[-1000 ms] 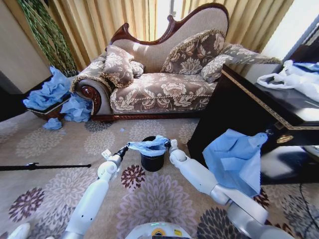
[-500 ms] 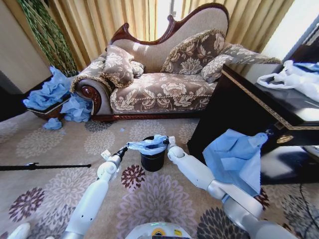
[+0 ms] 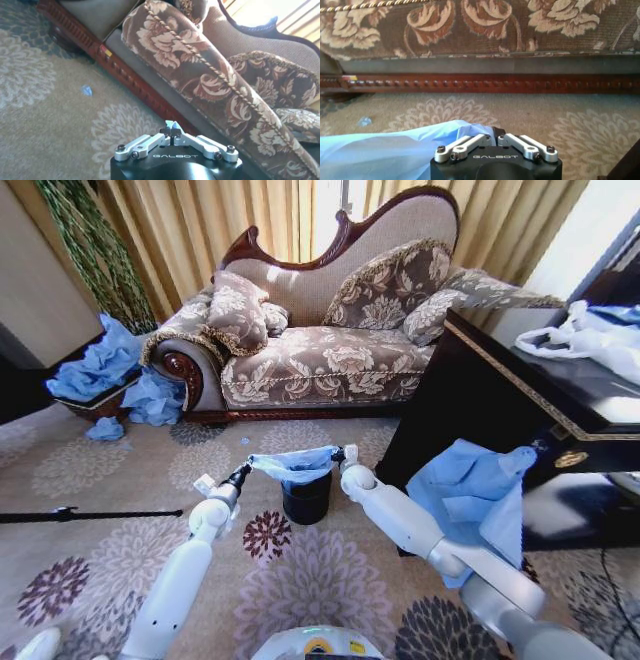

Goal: Place a garbage bag over the trash bin.

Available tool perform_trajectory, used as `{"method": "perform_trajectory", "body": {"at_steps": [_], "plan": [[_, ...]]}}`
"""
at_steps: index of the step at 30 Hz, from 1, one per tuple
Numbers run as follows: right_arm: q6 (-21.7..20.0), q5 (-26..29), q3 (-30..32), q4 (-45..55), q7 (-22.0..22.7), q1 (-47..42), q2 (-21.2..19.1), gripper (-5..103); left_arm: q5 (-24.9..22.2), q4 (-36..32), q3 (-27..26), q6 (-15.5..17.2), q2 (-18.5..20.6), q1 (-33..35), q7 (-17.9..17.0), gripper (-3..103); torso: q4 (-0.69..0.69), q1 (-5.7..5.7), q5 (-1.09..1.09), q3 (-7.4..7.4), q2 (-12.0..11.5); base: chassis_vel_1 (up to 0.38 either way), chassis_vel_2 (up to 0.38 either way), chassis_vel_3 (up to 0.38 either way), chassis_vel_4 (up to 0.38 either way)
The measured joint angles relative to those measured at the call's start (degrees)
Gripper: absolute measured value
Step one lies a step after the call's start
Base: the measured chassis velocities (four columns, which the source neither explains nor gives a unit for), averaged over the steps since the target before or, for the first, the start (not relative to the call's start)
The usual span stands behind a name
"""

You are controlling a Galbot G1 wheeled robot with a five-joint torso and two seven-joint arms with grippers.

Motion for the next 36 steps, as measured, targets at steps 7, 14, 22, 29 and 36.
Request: {"method": "perform_trajectory", "body": {"at_steps": [7, 14, 22, 29, 36], "plan": [[-1.31, 0.06, 0.3, -7.7, -1.28, 3.24, 3.36, 0, -0.65, 3.23, 0.02, -0.23, -0.85, -2.99, -1.19, 0, 0.0, 0.0, 0.0, 0.0, 0.0, 0.0, 0.0, 0.0, 0.0], [-1.91, -2.76, -1.02, -14.26, -7.08, 4.92, 4.8, 0, 0.88, 10.33, 0.31, -0.5, -2.75, -5.11, -0.04, 0, -0.01, 0.01, -0.01, 0.0, 0.0, 0.0, 0.0, 0.0, 0.0], [0.56, -8.83, -1.97, -20.12, -16.79, 6.09, 6.92, 0, 2.47, 14.84, 0.27, -1.05, -4.0, -5.35, 2.28, 0, 0.0, 0.01, 0.0, 0.0, 0.0, 0.0, 0.0, 0.0, 0.0], [1.9, -14.39, 0.45, -28.04, -20.62, 7.19, 10.3, 0, 2.84, 16.95, 0.21, -1.05, -4.02, -5.47, 3.31, 0, 0.01, 0.01, 0.0, 0.01, 0.0, 0.0, 0.0, 0.0, 0.0], [2.37, -17.02, -1.11, -28.4, -24.35, 6.3, 7.17, 0, 4.1, 16.89, 0.69, -0.87, -4.76, -3.05, 5.03, 0, -0.05, 0.0, 0.0, 0.0, 0.0, 0.0, 0.0, 0.0, 0.0]]}}
